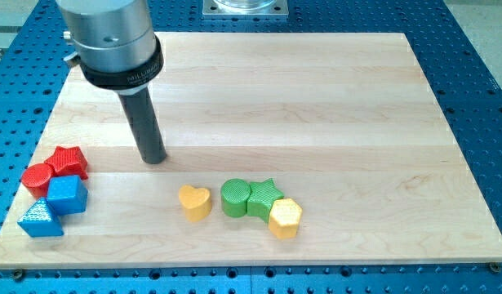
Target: Push the hexagon slightly upwards
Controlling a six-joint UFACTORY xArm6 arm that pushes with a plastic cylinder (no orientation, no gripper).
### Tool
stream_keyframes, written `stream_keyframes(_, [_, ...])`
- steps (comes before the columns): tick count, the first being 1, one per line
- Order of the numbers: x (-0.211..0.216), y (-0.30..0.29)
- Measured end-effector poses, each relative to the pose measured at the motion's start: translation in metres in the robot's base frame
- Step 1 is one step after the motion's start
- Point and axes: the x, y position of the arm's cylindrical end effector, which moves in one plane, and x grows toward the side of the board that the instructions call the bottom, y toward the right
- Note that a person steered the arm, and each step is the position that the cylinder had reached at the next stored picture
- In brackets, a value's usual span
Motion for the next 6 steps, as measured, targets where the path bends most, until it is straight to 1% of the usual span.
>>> stream_keyframes(1, [0.002, 0.102])
stream_keyframes(2, [-0.001, 0.238])
stream_keyframes(3, [0.086, 0.274])
stream_keyframes(4, [0.145, 0.222])
stream_keyframes(5, [0.142, 0.190])
stream_keyframes(6, [0.101, 0.154])
